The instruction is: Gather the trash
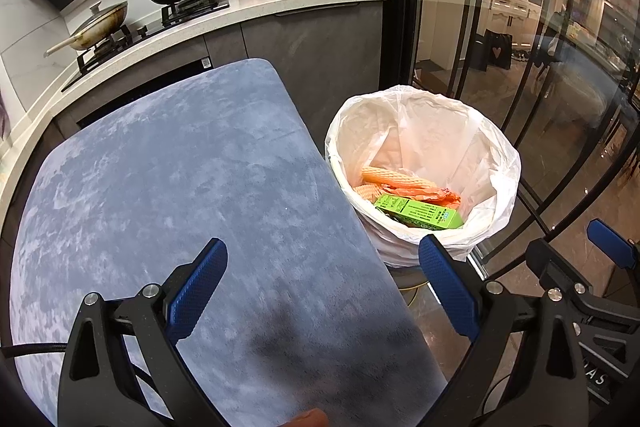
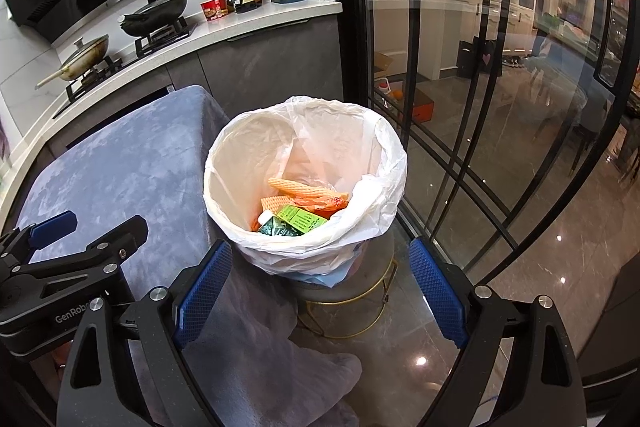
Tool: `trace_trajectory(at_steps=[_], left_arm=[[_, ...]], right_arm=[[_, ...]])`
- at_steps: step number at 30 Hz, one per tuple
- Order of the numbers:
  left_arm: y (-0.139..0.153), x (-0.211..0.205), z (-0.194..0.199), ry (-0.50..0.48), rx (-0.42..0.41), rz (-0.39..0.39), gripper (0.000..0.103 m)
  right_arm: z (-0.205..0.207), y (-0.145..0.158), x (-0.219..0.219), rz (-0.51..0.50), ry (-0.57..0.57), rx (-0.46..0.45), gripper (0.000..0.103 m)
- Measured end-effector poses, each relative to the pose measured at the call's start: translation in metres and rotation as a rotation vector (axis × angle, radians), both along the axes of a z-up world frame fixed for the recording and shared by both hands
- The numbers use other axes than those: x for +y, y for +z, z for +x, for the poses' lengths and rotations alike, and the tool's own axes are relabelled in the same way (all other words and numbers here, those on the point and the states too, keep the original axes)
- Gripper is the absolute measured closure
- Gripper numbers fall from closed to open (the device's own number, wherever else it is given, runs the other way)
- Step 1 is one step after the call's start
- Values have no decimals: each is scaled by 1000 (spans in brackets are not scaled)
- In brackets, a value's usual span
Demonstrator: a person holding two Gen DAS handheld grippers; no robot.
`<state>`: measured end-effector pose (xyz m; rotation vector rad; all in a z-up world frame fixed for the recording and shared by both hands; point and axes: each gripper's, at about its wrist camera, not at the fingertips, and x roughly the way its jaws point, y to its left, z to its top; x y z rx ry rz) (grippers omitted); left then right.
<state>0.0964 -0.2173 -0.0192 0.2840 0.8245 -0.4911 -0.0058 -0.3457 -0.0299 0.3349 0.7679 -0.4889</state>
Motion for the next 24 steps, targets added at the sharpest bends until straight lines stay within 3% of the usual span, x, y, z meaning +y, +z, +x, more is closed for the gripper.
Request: trace_trajectory(at_steps=[24], left_arm=[[-1,-1,-5,8,-17,18,11]], right_arm=[[-4,-4,0,3,2,8,17]])
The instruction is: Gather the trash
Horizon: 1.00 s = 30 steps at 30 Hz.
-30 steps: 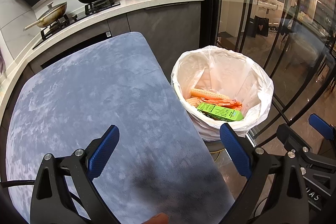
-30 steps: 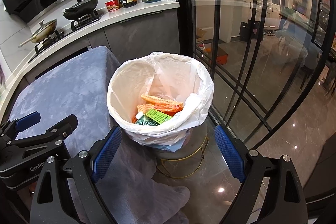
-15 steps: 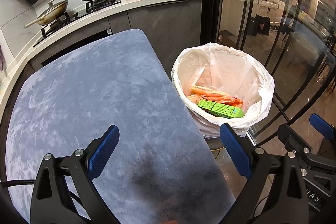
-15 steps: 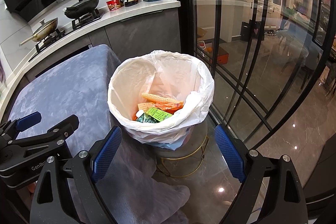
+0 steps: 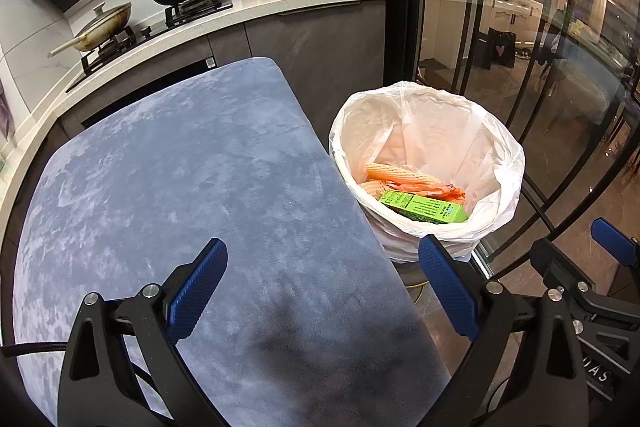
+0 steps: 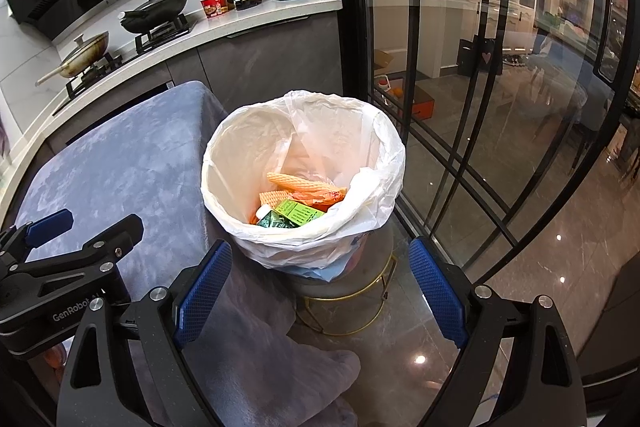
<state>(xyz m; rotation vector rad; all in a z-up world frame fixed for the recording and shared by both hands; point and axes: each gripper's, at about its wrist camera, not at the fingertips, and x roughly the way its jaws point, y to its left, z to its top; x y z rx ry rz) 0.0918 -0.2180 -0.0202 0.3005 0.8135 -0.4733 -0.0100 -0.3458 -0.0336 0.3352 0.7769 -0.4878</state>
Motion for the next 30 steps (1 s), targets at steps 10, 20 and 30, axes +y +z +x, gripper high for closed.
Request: trace_trajectory(at_steps=[10,20,30], left_arm=[[0,0,0,-4,-1,2,11],[0,0,0,-6,-1,5,11],[-2,3,1,-1,20,2,11]], right_arm=[[0,0,0,1,-1,0,17],[-1,-3,-1,0,2,0,17],[0,-3,-1,0,4,3,17]])
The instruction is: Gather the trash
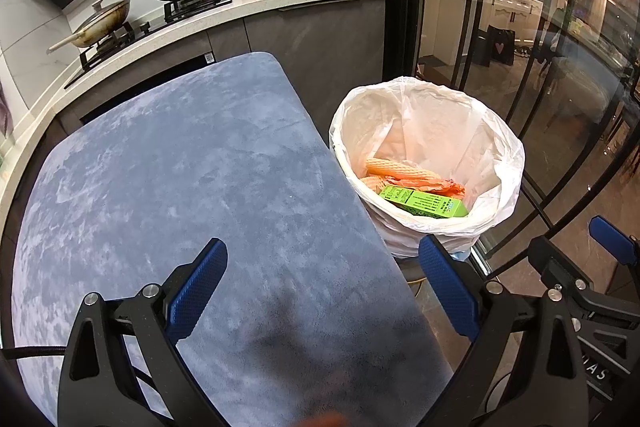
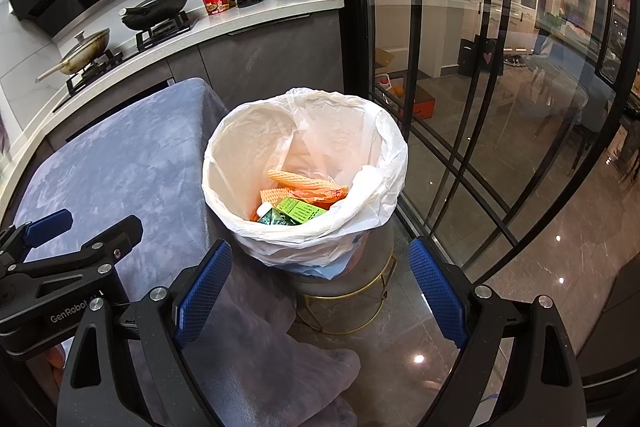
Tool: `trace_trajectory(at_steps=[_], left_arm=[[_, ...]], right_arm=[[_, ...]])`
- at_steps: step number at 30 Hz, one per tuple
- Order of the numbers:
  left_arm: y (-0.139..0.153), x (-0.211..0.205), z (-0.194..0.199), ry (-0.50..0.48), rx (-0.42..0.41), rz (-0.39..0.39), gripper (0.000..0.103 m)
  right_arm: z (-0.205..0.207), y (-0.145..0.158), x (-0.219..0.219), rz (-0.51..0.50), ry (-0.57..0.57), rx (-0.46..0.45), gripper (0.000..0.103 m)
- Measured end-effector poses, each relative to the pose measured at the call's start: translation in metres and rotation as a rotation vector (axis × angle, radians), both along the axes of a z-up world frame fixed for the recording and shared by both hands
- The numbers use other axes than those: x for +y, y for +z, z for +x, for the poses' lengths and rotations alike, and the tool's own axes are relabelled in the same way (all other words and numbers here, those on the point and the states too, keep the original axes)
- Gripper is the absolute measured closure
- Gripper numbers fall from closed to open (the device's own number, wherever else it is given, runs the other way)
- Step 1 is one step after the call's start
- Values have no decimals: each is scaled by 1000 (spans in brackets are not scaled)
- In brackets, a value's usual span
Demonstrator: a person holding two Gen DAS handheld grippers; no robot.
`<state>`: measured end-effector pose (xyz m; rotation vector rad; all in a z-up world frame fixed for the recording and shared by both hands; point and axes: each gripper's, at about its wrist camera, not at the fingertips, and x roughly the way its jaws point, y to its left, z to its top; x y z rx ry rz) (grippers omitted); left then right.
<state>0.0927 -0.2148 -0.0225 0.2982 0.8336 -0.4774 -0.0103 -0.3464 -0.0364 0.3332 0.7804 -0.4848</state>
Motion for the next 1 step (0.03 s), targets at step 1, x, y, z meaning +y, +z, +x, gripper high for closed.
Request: trace_trajectory(at_steps=[1], left_arm=[[0,0,0,0,0,0,11]], right_arm=[[0,0,0,1,0,1,17]])
